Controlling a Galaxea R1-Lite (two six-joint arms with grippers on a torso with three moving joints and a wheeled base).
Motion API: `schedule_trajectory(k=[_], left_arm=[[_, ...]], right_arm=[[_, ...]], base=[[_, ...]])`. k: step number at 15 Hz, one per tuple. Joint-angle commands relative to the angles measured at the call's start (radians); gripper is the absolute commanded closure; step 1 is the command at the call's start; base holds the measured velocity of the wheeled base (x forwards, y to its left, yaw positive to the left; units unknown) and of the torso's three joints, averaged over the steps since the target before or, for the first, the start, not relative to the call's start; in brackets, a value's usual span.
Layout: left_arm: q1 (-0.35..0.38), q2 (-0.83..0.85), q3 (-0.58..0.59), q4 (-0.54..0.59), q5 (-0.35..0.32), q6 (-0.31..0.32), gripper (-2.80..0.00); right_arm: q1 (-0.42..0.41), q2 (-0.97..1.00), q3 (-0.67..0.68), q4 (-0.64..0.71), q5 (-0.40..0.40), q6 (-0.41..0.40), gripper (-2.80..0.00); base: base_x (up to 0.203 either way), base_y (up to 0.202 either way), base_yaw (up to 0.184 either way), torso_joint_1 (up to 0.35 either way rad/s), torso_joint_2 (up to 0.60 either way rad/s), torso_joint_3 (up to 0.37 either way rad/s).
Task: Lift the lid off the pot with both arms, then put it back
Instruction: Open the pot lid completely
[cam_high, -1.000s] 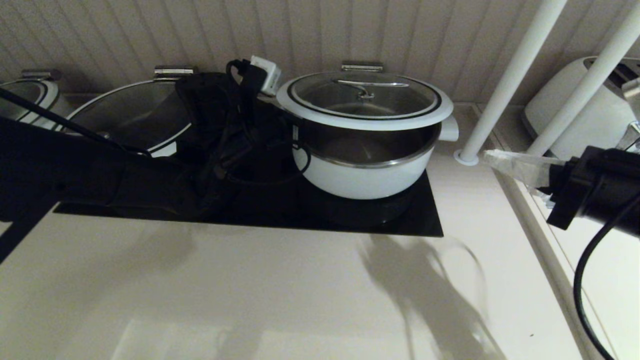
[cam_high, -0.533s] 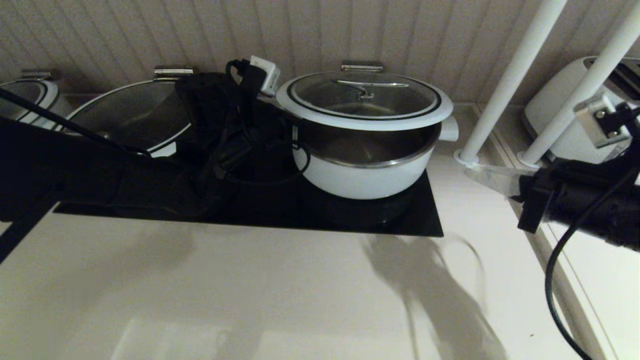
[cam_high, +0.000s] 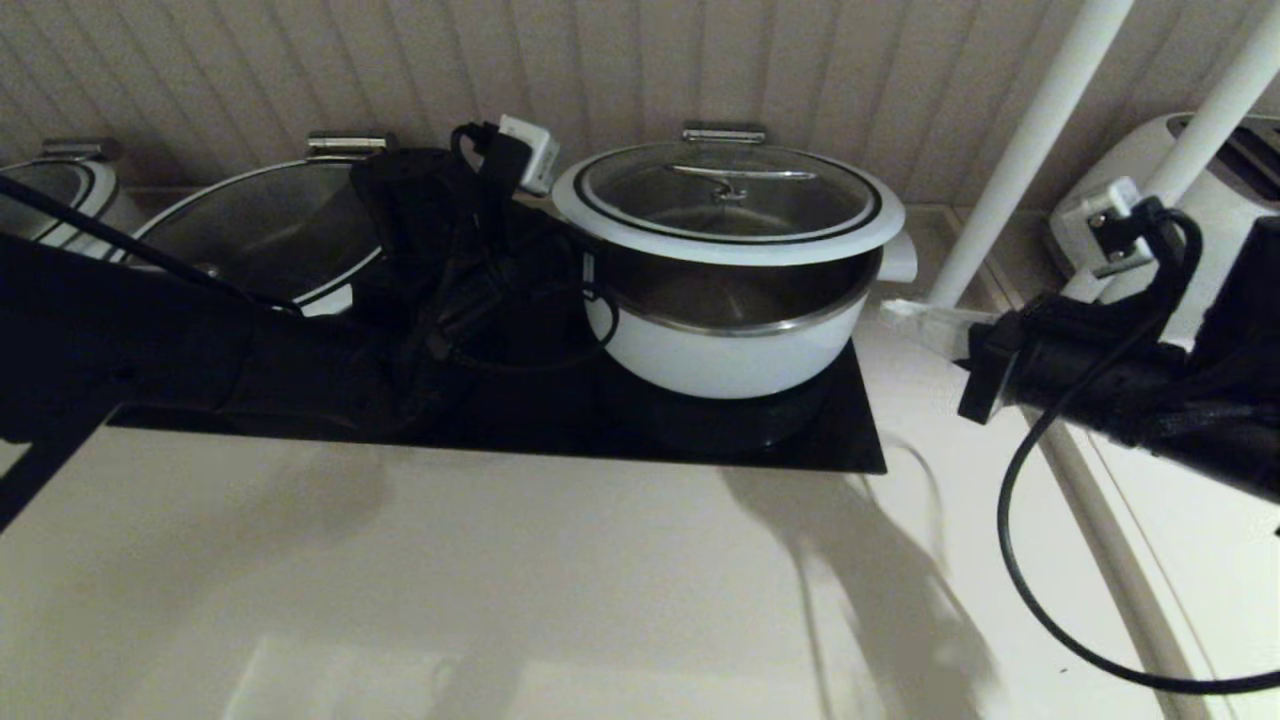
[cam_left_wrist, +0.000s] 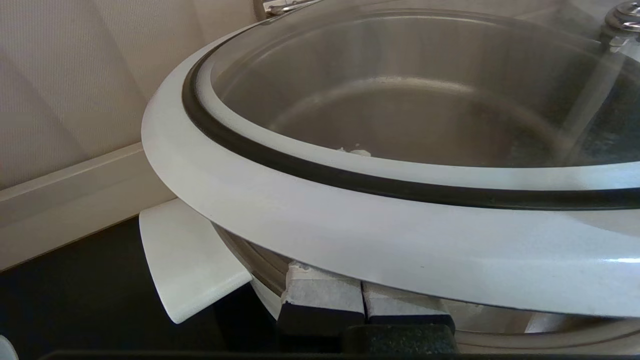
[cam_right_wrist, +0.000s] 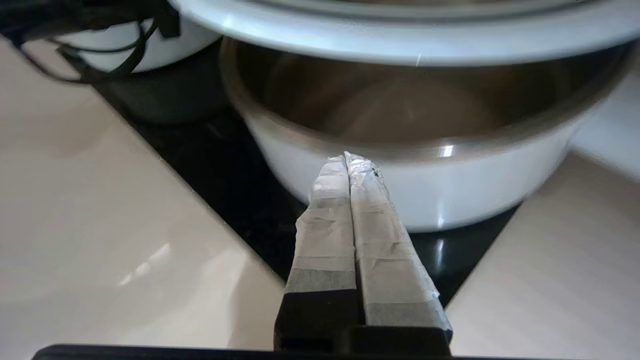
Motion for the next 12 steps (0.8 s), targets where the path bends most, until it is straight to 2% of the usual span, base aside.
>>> schedule_trajectory(k=[1, 8, 12], left_arm=[[0.001, 0.007, -0.002, -0.004, -0.001, 0.001, 0.00], [0.002, 0.007, -0.005, -0.003, 0.000, 0.001, 0.00], [0.001, 0.001, -0.003, -0.001, 0.000, 0.001, 0.00]], right_arm=[[0.001, 0.078, -0.032, -0.035, 0.002, -0.011, 0.00], [0.002, 0.172, -0.093, -0.097, 0.002, -0.031, 0.00], [0.002, 0.232, -0.127, -0.201, -0.005, -0.031, 0.00]], base=[[0.000, 0.000, 0.000, 0.000, 0.00, 0.000], [0.000, 0.000, 0.000, 0.000, 0.00, 0.000], [0.000, 0.000, 0.000, 0.000, 0.00, 0.000]])
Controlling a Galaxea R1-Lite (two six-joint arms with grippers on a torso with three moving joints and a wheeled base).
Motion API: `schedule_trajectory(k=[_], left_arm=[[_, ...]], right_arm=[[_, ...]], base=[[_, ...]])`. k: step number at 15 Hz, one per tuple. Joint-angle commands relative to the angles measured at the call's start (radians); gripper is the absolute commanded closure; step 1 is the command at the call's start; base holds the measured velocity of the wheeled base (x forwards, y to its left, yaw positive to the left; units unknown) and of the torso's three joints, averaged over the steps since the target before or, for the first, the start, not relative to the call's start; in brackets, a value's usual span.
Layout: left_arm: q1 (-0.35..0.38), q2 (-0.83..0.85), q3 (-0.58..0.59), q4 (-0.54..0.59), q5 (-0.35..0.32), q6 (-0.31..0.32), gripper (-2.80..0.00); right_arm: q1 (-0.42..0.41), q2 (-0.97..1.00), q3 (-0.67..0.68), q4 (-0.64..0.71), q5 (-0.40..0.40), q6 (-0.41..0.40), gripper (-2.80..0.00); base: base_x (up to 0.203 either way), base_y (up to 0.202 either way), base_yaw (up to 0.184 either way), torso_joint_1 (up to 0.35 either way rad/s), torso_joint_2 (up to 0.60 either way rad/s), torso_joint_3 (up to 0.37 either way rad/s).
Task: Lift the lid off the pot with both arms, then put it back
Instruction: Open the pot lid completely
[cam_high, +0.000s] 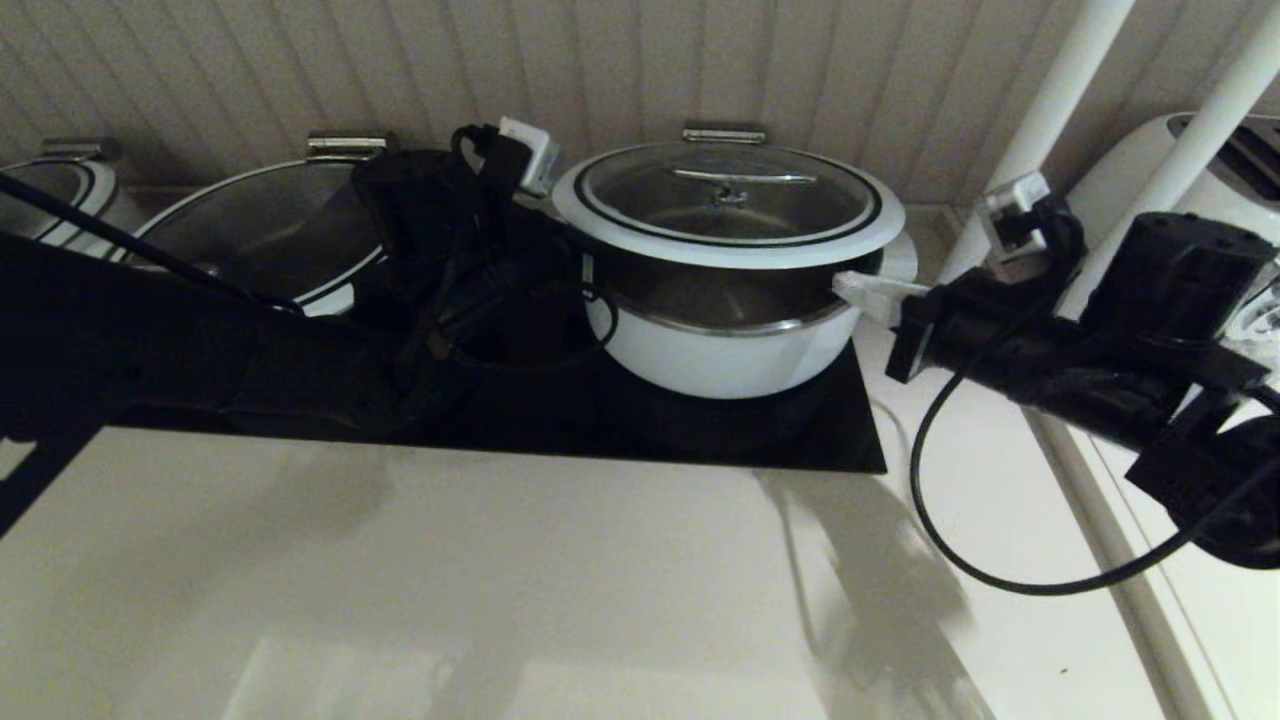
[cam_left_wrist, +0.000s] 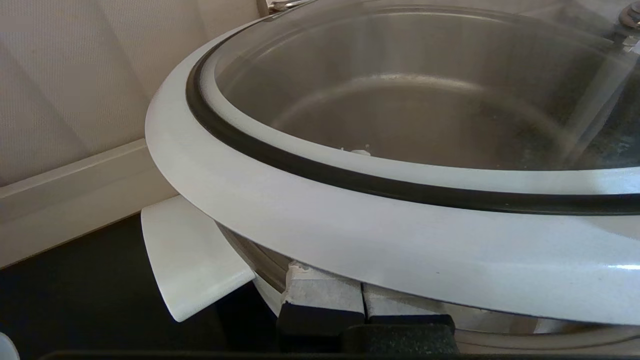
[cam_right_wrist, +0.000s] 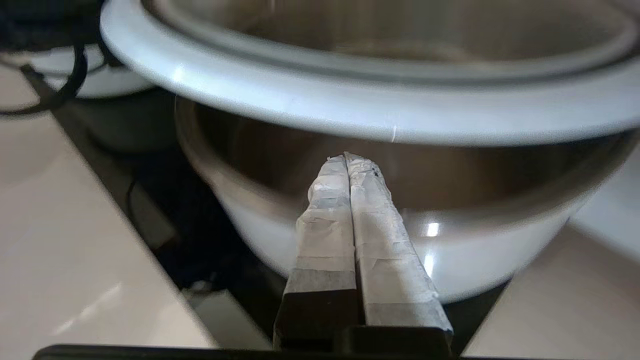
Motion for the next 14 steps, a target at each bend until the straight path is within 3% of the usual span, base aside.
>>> schedule_trajectory(k=[1, 14], left_arm=[[0.001, -0.006, 0.001, -0.004, -0.001, 0.001, 0.00], [0.000, -0.003, 0.002, -0.004, -0.001, 0.001, 0.00]], right_arm=[[0.001, 0.037, -0.028, -0.015, 0.000, -0.001, 0.00], [0.002, 0.091, -0.112, -0.042, -0.013, -0.016, 0.00]], base=[[0.000, 0.000, 0.000, 0.000, 0.00, 0.000], [0.000, 0.000, 0.000, 0.000, 0.00, 0.000]])
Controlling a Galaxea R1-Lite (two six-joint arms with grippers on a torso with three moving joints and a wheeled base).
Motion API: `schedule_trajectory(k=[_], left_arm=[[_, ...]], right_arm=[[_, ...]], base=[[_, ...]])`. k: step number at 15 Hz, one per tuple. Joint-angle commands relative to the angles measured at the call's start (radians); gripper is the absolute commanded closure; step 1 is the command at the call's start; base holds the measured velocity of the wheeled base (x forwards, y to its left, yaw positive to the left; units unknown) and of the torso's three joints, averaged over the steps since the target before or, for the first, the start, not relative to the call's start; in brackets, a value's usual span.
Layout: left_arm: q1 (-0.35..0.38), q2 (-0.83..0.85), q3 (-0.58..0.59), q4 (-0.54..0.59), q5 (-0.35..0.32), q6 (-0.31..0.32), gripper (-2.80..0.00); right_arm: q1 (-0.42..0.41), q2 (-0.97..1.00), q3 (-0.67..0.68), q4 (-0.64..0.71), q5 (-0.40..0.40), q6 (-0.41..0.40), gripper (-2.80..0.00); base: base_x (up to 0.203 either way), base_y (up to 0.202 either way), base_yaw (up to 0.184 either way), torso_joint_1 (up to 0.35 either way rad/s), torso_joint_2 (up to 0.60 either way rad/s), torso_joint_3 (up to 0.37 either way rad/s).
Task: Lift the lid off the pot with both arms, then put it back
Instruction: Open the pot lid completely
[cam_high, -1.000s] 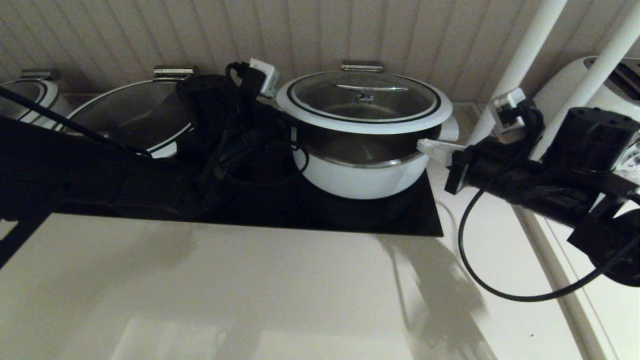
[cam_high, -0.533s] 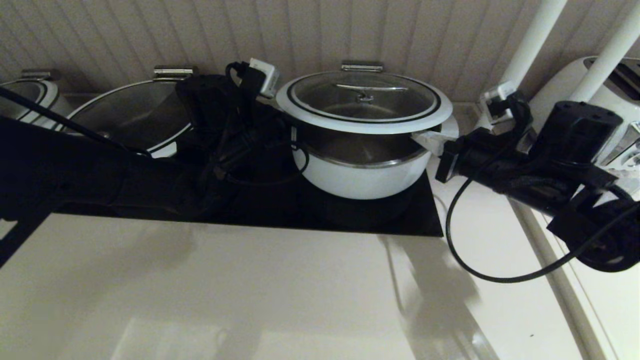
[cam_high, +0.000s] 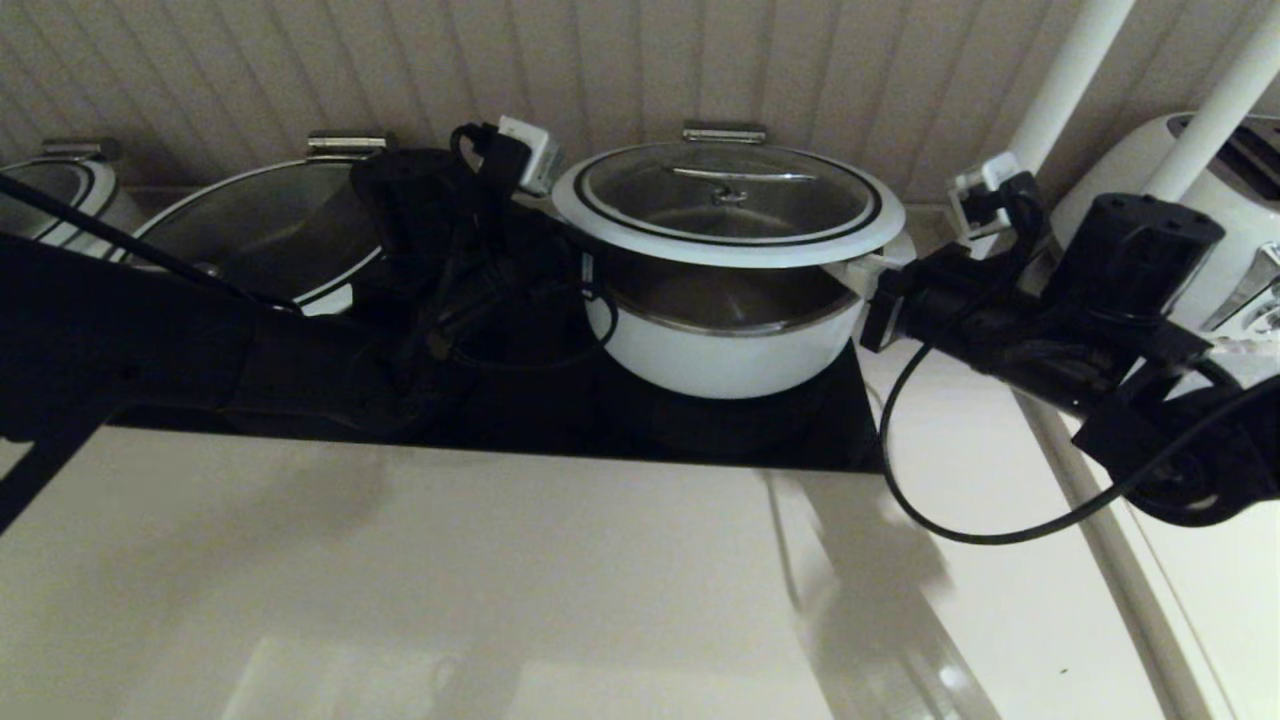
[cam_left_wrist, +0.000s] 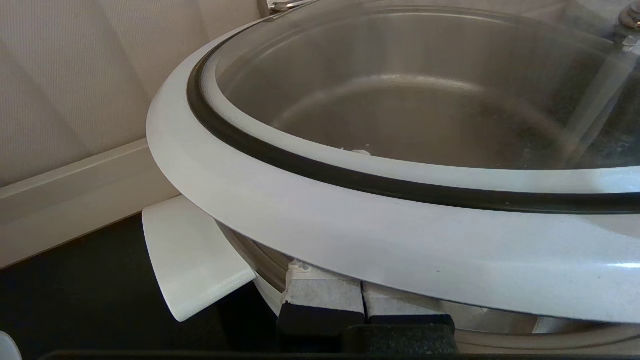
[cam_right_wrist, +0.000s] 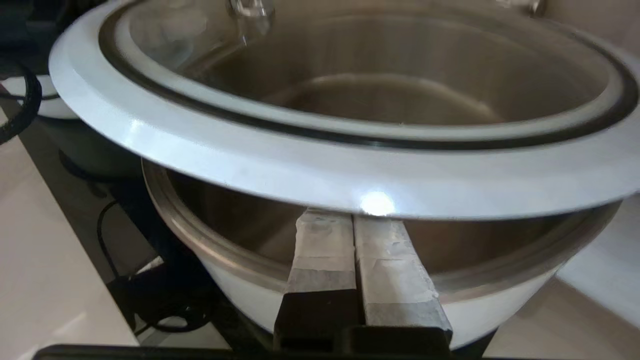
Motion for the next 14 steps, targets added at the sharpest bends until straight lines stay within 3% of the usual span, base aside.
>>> schedule_trajectory(k=[1, 14], left_arm=[[0.000, 0.000, 0.002, -0.005, -0.002, 0.001, 0.00], [0.002, 0.000, 0.019, -0.009, -0.001, 0.001, 0.00]], right_arm=[[0.000, 0.013, 0.000, -0.034, 0.001, -0.002, 0.00], [-0.001, 0.056, -0.089, -0.040, -0.020, -0.002, 0.00]], base=[[0.000, 0.000, 0.000, 0.000, 0.00, 0.000], [0.000, 0.000, 0.000, 0.000, 0.00, 0.000]])
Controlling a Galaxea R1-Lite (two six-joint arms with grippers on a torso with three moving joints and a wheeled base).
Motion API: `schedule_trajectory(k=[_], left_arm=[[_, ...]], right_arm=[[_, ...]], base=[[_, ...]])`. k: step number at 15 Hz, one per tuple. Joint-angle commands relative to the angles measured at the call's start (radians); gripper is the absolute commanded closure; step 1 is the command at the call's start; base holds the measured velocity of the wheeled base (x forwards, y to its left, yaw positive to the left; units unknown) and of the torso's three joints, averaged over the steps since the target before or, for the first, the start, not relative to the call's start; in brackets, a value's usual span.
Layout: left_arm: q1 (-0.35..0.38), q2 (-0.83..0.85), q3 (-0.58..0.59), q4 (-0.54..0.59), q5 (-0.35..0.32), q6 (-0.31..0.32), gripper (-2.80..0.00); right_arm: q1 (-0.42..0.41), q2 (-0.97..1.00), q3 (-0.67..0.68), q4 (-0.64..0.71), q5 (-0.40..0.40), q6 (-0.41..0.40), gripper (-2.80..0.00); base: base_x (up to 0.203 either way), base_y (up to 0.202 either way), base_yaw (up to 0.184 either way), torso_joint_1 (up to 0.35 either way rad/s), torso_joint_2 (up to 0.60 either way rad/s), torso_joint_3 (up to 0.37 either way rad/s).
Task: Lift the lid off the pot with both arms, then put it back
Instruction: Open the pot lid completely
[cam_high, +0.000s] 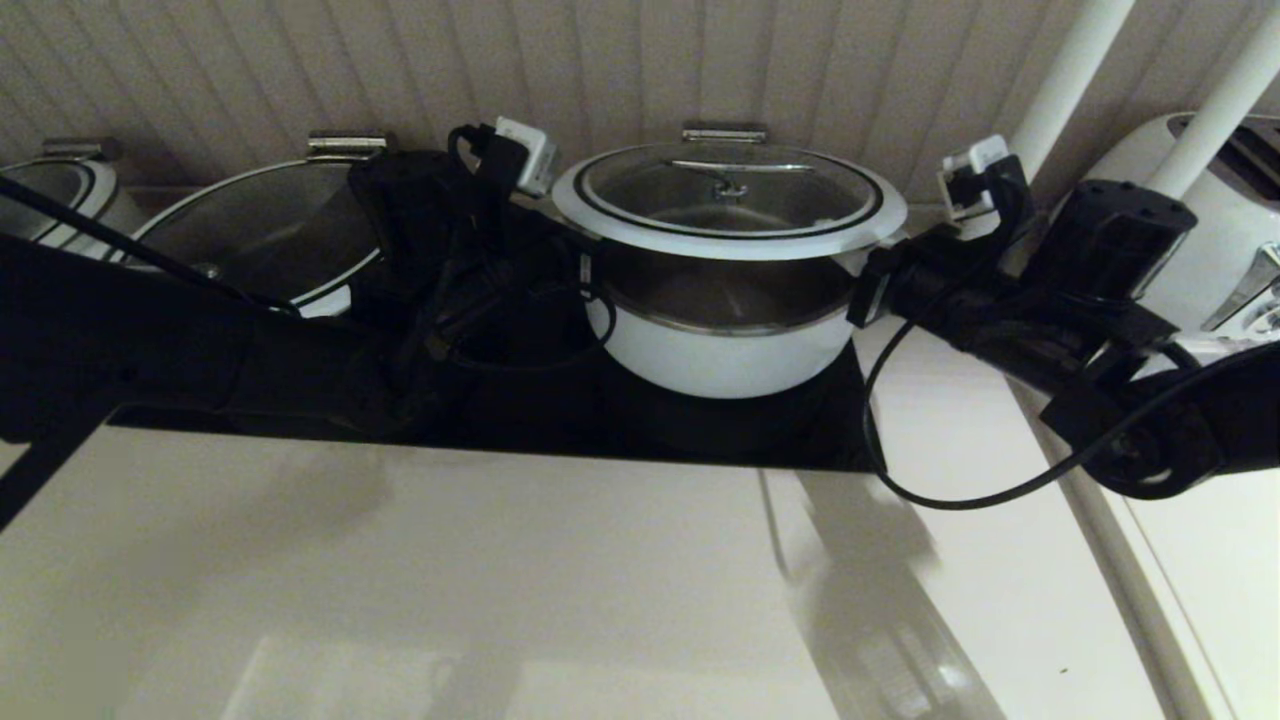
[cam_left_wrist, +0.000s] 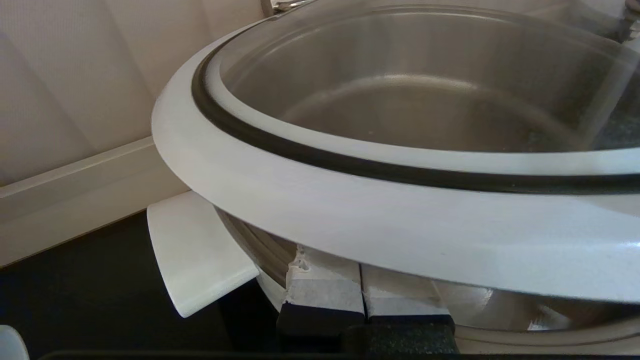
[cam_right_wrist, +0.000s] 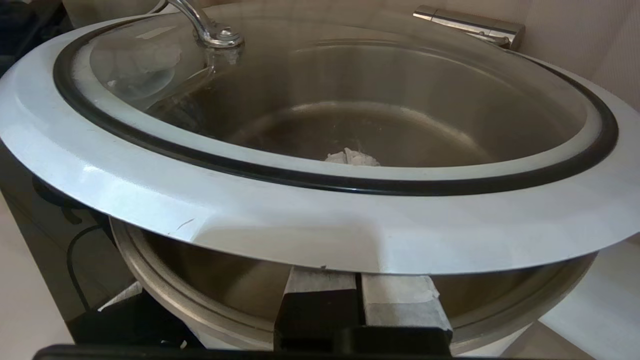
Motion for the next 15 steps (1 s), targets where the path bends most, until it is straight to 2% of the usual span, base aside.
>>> schedule_trajectory(k=[1, 4, 9, 15], left_arm=[[0.000, -0.007, 0.026, -0.007, -0.001, 0.001, 0.00], [0.002, -0.040, 0.122, -0.012, 0.011, 0.002, 0.00], [0.029, -0.177, 0.353, -0.012, 0.029, 0.006, 0.00], [0.094, -0.313, 0.389, 0.000, 0.032, 0.004, 0.00]], right_arm=[[-0.001, 0.001, -0.002, -0.008, 0.001, -0.001, 0.00], [-0.001, -0.002, -0.003, -0.008, 0.001, -0.001, 0.00], [-0.001, 0.000, -0.014, -0.008, 0.003, 0.001, 0.00], [0.000, 0.001, -0.014, -0.008, 0.003, -0.001, 0.00]], base=[[0.000, 0.000, 0.000, 0.000, 0.00, 0.000], [0.000, 0.000, 0.000, 0.000, 0.00, 0.000], [0.000, 0.000, 0.000, 0.000, 0.00, 0.000], [0.000, 0.000, 0.000, 0.000, 0.00, 0.000]])
